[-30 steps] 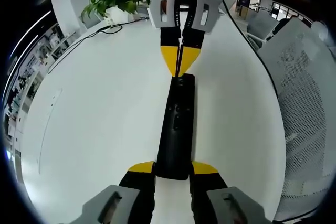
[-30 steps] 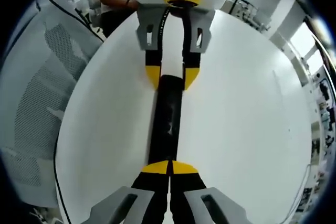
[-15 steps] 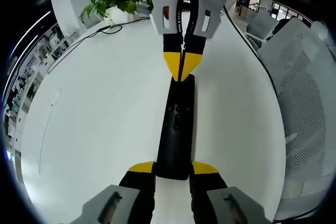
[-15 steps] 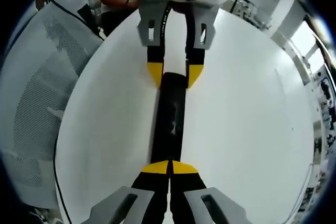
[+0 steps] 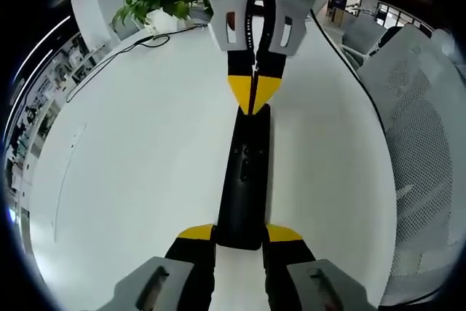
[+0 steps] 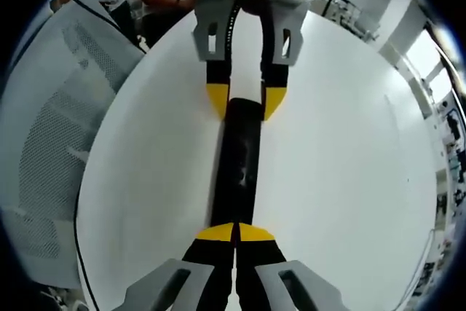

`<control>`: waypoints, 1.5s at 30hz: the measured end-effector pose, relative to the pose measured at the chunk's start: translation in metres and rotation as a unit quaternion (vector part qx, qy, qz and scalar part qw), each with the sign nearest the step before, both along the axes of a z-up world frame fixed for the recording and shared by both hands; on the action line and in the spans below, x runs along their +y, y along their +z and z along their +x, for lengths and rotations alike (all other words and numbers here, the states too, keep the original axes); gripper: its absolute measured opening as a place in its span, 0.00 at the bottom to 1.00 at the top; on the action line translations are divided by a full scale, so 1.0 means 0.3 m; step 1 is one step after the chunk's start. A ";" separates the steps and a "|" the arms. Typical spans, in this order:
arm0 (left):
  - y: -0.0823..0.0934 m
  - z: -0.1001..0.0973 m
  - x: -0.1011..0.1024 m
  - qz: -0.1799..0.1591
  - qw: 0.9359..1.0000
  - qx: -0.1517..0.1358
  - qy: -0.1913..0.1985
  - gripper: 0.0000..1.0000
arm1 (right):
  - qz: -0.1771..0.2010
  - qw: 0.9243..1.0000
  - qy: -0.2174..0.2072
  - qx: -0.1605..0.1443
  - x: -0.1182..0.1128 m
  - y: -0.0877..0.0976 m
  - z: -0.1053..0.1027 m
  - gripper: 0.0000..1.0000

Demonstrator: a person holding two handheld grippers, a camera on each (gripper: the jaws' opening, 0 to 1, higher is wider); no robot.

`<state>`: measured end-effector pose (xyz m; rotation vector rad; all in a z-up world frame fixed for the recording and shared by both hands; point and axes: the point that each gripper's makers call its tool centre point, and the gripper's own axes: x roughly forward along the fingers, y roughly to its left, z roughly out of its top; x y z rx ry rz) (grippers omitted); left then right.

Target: Press the specified remote control buttons in sequence, fully releasing each button before pressing the next.

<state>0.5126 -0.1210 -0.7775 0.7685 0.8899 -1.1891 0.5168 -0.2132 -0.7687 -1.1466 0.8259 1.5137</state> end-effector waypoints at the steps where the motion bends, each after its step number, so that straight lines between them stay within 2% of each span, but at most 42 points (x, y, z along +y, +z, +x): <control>1: 0.000 0.001 0.000 -0.001 1.000 0.000 0.001 0.24 | -0.001 1.000 0.000 0.000 0.000 0.000 0.000 0.00; 8: -0.002 0.001 0.000 -0.003 1.000 0.002 0.003 0.24 | -0.006 1.000 -0.004 0.002 -0.001 -0.005 0.005 0.00; 14: -0.003 0.002 0.000 -0.005 1.000 0.005 0.003 0.24 | -0.030 0.999 0.012 -0.014 0.004 -0.009 0.000 0.00; 16: -0.003 0.002 0.000 -0.005 1.000 0.005 0.003 0.24 | -0.033 0.999 0.002 -0.009 0.002 -0.008 0.003 0.00; 45: -0.001 -0.004 -0.001 0.001 1.000 0.006 0.004 0.24 | -0.031 0.999 0.006 -0.012 0.000 -0.005 0.000 0.00</control>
